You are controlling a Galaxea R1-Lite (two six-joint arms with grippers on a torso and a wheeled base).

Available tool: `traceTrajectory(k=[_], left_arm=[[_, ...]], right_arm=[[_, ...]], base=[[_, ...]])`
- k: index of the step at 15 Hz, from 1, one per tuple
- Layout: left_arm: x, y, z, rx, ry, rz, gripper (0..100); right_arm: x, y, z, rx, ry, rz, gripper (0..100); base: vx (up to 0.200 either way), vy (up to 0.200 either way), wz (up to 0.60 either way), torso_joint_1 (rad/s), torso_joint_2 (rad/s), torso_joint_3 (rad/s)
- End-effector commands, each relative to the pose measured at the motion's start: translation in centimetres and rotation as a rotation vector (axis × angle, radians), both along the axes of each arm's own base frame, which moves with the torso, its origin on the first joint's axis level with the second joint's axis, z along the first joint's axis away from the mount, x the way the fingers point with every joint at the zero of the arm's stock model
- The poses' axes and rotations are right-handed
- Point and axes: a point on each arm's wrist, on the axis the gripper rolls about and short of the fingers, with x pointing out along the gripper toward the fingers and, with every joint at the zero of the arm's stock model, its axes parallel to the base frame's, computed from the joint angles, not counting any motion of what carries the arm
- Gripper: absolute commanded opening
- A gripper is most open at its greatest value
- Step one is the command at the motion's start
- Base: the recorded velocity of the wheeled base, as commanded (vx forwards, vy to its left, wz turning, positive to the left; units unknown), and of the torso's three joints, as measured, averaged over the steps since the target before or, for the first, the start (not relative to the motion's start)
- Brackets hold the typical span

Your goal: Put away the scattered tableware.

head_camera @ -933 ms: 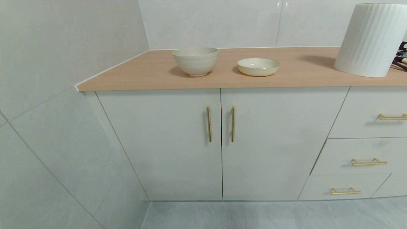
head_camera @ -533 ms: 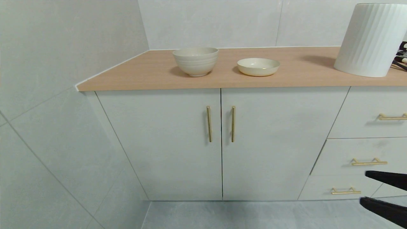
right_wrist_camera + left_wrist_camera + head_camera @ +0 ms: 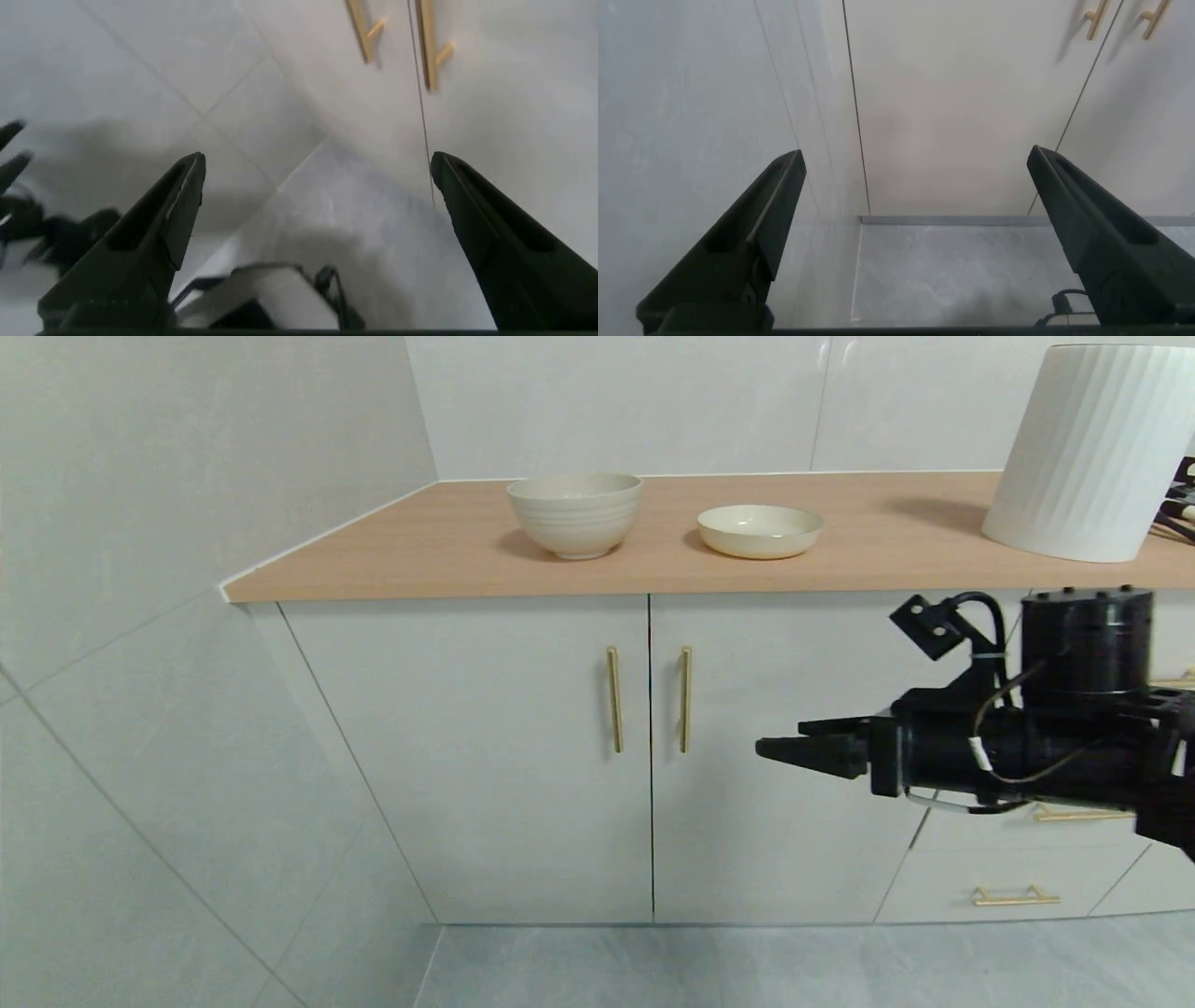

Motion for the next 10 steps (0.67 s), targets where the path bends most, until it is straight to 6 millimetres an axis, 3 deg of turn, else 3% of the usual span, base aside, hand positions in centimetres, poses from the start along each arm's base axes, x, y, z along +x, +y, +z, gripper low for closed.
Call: traceTrajectory(k=[1,4,6,10], left_arm=[[0.0,0.0,0.0,-0.001,0.0,0.001,100],[0.0,0.0,0.0,-0.001,0.0,0.001,100],[0.0,0.0,0.0,-0.001,0.0,0.001,100],[0.0,0.0,0.0,-0.001,0.0,0.001,100]], right_arm=[[5.2,2.8,-3.5,-0.026,0.058,0.011,100],[8.0,5.0,-5.6,-0.02,0.05,0.029,100],[9.4,5.9,-5.7,-0.005,0.027,0.03,100],[10.0,6.7,-6.2,0.04,-0.016,0.019,100]], base=[[0.0,0.0,0.0,0.0,0.0,0.0],[0.0,0.0,0.0,0.0,0.0,0.0],[0.0,0.0,0.0,0.0,0.0,0.0],[0.0,0.0,0.0,0.0,0.0,0.0]])
